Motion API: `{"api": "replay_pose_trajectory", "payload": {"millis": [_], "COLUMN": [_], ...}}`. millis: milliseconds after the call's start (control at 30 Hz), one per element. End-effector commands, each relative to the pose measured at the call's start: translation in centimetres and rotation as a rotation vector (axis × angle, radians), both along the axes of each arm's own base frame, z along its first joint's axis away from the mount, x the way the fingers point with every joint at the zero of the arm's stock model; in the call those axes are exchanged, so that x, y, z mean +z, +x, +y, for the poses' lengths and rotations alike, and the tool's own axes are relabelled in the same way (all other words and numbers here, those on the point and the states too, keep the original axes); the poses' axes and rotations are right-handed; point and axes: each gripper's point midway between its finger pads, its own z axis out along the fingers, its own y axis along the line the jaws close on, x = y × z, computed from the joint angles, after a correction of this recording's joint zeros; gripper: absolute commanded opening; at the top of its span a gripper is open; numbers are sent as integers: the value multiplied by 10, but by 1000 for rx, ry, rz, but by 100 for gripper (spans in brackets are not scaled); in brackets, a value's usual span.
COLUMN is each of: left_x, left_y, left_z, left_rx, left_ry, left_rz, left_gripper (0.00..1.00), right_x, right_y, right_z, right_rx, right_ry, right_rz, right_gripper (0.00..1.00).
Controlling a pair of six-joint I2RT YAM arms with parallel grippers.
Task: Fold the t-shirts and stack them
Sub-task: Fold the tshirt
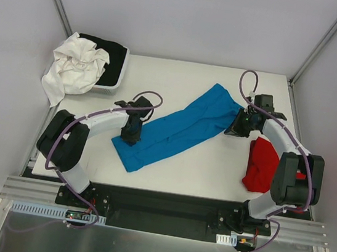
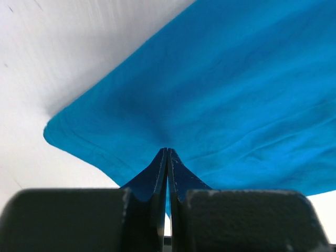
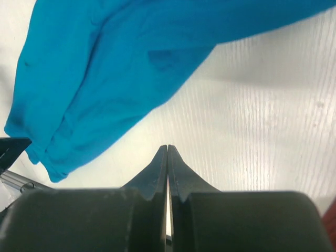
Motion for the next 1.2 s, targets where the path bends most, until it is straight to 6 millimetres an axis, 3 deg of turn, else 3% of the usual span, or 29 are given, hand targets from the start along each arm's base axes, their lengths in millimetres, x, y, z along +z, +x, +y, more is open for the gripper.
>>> {"api": "replay_pose_trajectory", "payload": {"millis": [0,167,433,667,800,900,1167], "left_x": [-6,-10,-16,-27,-15,9,14], "left_y": [-17,-32,-60,-70,-60,-44,-25], "left_z": [2,-3,-38,-52,-48,-47,-17], "left_rx": [-27,-68,-214,-245,-231,-221,-156], "left_ry": [8,3,-22,-30,-11,-16,57], "left_rz": [50,76,130,132,57,-39,-73], "left_gripper": [0,0,0,0,0,0,0], "right_x": [17,10,9,8,8,6,8], "right_y": [-14,-18,-9,-11,-18,-23,-25], "right_z": [-3,-3,-1,-1,-3,-5,-6], "right_rx": [25,32,34,29,30,38,46], "right_ry": [-8,-7,-6,-1,-7,-21,-27], "right_rz": [-48,-25,-25,-21,-21,-14,-12], "right_gripper": [1,1,1,1,1,1,1]}}
